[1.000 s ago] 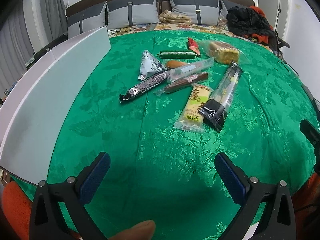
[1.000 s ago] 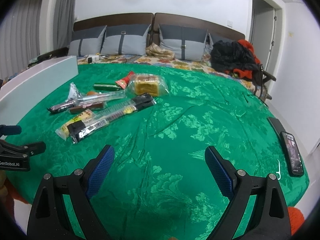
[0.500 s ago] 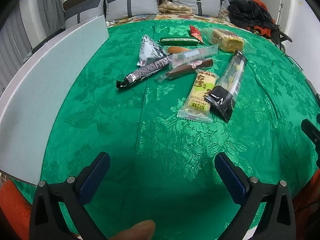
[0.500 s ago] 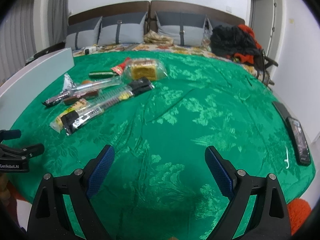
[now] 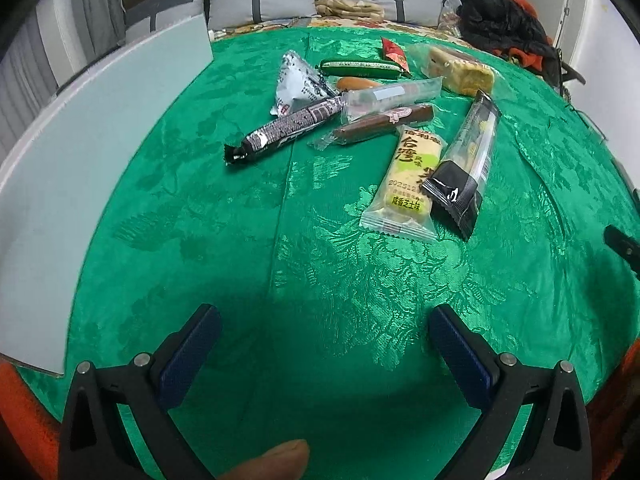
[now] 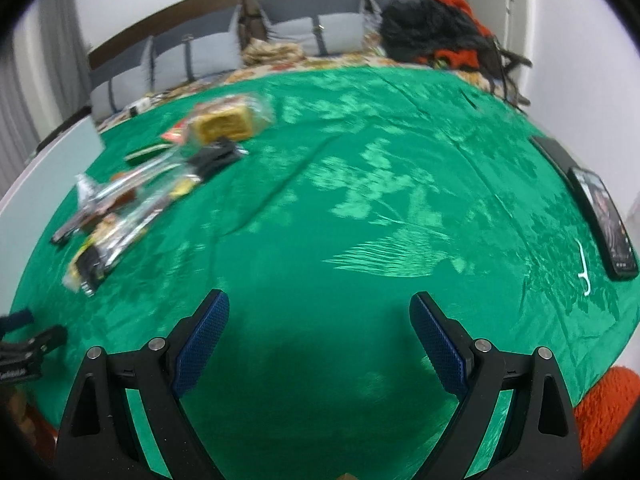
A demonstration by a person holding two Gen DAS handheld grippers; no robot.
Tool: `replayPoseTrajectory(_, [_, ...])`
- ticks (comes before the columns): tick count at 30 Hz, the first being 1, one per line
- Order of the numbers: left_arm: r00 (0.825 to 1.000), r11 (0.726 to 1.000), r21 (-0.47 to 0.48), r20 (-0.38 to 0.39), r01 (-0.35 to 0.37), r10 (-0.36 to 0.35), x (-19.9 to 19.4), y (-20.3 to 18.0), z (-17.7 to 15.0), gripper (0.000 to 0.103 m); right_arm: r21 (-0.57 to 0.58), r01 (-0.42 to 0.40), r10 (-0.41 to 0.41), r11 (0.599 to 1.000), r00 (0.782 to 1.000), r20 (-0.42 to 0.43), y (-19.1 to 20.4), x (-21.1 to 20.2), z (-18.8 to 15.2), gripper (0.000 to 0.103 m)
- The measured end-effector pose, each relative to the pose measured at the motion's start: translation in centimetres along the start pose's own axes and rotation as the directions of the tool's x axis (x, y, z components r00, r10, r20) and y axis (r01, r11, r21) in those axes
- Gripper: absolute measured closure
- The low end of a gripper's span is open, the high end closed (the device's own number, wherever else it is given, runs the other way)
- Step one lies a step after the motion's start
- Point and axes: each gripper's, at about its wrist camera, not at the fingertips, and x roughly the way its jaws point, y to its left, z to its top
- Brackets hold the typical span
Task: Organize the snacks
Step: 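Move the left gripper down toward the Snickers bar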
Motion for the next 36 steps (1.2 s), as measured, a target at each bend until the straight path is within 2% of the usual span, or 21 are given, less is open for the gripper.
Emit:
replayPoseTrajectory(2, [1.000, 1.000, 0.002, 0.000, 0.000, 0.000, 0.0, 0.1, 0.0, 0.000, 0.004, 0.015, -0.014, 1.000, 0.999, -0.034, -0.7, 1.0, 0.4, 0.009])
replayPoseTrajectory(7, [1.000, 1.000, 0.009, 0.008, 0.003, -0.003, 0.0, 0.1, -0.1, 0.000, -0.014, 0.033, -0.033, 0.999, 0.998, -0.053, -1.3, 2.2, 1.0, 0.008])
replayPoseTrajectory(11, [1.000, 1.000, 0.005, 0.016, -0.002, 0.002, 0.0, 0.1, -0.1, 0.000, -0.052, 0.058, -0.060, 0.997, 0.998, -0.034, -0.7, 2.2, 0.5, 0.008])
replayPoseTrajectory(29, [1.000, 1.000, 0.008, 0.025, 0.003, -0.003, 0.1, 0.1, 0.0, 0.000, -0.024, 0.078, -0.078, 0.997, 0.997, -0.007, -0.7, 2.0, 0.3, 0.008])
replayPoseTrajectory(36, [1.000, 1.000, 0.011, -0.008, 0.005, -0.005, 0.1, 0.0, 0.0, 0.000, -0.027, 0.078, -0.078, 0.997, 0.997, -0.001, -0.8, 1.9, 0.3, 0.008])
